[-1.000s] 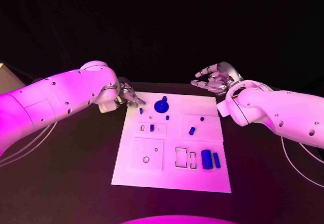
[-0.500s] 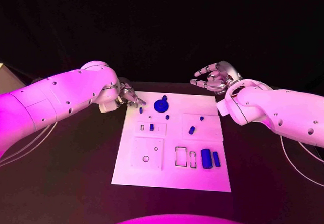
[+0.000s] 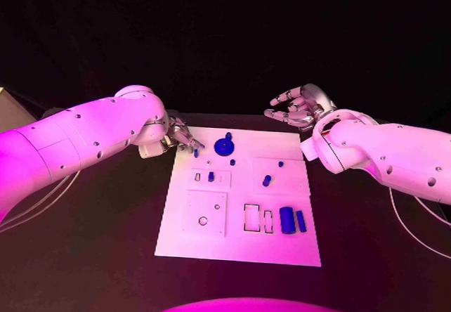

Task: Assemble the parts on the task board

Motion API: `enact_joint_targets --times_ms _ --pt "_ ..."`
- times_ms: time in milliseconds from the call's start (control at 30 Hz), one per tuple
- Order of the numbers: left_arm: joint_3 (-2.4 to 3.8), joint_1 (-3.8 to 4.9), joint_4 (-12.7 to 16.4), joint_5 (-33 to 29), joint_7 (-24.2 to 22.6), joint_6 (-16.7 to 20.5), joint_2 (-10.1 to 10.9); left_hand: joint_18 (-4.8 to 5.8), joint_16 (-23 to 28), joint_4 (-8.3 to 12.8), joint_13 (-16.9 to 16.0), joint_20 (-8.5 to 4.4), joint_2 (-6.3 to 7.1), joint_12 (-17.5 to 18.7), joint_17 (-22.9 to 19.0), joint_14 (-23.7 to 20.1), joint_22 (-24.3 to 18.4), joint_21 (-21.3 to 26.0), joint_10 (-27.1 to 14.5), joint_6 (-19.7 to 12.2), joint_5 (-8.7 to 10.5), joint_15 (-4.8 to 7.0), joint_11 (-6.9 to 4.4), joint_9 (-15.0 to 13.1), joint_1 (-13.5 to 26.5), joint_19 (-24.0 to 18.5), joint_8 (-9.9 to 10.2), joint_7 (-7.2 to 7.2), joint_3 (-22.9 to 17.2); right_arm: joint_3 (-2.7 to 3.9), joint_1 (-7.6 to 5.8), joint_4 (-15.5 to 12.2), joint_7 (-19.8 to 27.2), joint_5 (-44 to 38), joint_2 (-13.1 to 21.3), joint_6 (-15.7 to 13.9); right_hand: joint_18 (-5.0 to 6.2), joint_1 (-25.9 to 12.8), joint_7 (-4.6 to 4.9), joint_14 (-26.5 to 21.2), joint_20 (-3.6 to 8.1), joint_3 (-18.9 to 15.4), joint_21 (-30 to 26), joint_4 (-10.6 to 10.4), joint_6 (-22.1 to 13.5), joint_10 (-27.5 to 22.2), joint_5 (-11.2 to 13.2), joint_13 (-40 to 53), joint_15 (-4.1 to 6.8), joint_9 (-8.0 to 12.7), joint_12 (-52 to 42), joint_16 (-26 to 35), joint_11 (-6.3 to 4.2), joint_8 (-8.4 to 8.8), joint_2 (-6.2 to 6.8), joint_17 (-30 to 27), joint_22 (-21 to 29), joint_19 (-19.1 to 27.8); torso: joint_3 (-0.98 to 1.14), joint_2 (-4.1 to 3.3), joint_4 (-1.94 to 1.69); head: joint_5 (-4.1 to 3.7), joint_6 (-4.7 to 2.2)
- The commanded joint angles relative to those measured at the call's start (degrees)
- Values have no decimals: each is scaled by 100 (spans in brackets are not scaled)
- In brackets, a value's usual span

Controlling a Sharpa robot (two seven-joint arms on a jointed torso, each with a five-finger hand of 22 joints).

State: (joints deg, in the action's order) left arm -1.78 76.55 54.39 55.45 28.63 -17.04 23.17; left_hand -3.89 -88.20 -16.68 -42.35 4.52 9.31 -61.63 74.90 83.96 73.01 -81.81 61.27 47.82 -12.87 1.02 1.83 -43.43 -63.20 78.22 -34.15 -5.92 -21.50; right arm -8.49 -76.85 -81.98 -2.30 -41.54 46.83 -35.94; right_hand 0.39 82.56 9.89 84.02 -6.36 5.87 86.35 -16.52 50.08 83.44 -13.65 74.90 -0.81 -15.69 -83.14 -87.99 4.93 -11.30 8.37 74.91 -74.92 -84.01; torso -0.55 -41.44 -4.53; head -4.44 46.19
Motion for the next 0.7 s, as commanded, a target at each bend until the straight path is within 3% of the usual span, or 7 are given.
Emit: enact_joint_targets --times_ms 33,167,400,700 --pt "-2 -8 -13 -56 -33 -117 -24 -7 -18 28 -2 4 -62 -34 1213 479 7 -20 52 43 5 54 -11 -9 -41 35 -32 16 -6 1 2 -6 73 -28 -3 61 63 -55 -10 453 9 39 -35 7 -36 -34 24 883 33 5 36 39 -1 -19 16 945 -1228 -424 -2 -5 6 -5 3" --pt "-5 -11 -25 -71 -37 -76 -28 -5 -18 29 -8 -3 -86 -43 1212 479 12 -23 64 45 1 62 -19 -15 -73 38 -42 24 -28 1 2 -7 72 -29 -2 61 63 -55 -10 453 9 39 -35 7 -36 -34 24 883 33 5 36 39 -1 -19 16 945 -1228 -424 1 -4 2 -10 17" --pt "-6 -13 -36 -109 -29 -57 -28 -2 -24 66 -6 -37 -270 -66 1218 483 31 -33 99 35 5 97 -56 -50 -281 46 -90 62 -204 1 2 -5 71 -34 -5 62 63 -55 -10 453 9 39 -35 7 -36 -34 24 883 33 5 36 39 -1 -19 16 945 -1228 -424 1 1 -3 -20 30" --pt "-8 -13 -34 -130 -37 -128 -32 2 -29 178 -9 -62 -306 -87 1223 485 48 -39 132 25 14 127 -89 -79 -564 51 -131 96 -433 1 2 -3 71 -35 -6 65 63 -55 -10 453 9 39 -35 7 -36 -34 24 883 33 5 36 39 -1 -19 16 945 -1228 -424 1 0 2 -23 45"
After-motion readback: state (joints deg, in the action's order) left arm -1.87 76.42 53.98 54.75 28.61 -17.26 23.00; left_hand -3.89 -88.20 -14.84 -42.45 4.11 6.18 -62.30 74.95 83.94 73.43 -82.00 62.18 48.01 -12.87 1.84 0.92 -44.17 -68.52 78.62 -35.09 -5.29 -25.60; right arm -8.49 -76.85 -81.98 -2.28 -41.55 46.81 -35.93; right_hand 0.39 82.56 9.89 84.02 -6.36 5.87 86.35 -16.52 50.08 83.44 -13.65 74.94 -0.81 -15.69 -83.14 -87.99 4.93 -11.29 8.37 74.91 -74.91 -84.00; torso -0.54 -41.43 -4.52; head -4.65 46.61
